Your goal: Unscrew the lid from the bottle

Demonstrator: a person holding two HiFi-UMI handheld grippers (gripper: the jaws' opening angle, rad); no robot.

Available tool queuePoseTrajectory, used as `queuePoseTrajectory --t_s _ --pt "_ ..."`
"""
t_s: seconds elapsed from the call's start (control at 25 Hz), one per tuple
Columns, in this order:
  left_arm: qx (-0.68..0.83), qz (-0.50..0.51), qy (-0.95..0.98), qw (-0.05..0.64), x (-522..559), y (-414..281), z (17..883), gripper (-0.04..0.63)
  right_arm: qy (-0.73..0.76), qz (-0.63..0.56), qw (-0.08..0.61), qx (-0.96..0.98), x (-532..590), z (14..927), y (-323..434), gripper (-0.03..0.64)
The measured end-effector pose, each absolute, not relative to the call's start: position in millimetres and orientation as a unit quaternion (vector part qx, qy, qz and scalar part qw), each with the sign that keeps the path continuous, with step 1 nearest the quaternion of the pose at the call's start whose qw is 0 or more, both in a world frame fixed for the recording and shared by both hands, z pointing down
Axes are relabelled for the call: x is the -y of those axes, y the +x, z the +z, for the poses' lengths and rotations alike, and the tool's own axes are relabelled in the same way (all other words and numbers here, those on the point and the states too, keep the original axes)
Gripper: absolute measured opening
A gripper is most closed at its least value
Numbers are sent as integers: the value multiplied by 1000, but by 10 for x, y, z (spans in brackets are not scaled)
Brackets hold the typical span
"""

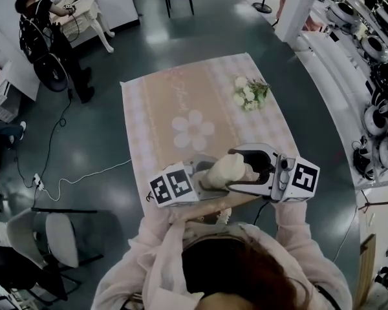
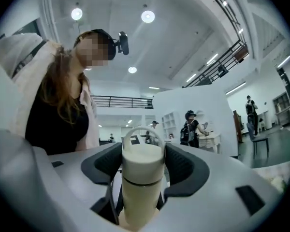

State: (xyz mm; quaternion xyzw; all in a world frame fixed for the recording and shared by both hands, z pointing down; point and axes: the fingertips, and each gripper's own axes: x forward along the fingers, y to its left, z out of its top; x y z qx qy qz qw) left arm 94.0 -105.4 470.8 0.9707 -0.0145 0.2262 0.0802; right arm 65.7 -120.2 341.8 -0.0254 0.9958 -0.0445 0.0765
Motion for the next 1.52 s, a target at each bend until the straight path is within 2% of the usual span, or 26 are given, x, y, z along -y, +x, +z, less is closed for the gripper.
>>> queuePoseTrajectory --t_s 0.2,0.36,0.44,0.52,0.76,0.88,1.0,1.16,1.52 --pt "155 243 953 98 1470 858 4812 316 -180 -115 101 -972 1623 3553 803 345" --pt "210 297 929 73 1599 803 4979 316 -233 -133 65 -961 1674 3707 706 347" --pt "207 312 925 65 1577 823 5027 316 -249 -134 46 -958 1715 3763 672 345" --pt "193 314 927 63 1535 858 5045 316 -245 -128 34 -960 1714 3791 666 308" --pt "107 299 946 68 1333 903 5027 316 -147 -72 13 -986 1486 3731 624 306" --pt "45 282 955 75 1178 930 4966 316 -85 -44 39 -995 1339 3606 621 305" --pt "21 268 959 87 1114 910 4952 316 -50 -45 93 -993 1296 3431 725 305" --pt "60 261 960 83 1247 848 4942 316 -120 -61 115 -984 1540 3344 940 307" --pt "165 205 963 56 1568 803 4766 316 -298 -99 37 -948 1952 3799 1321 307"
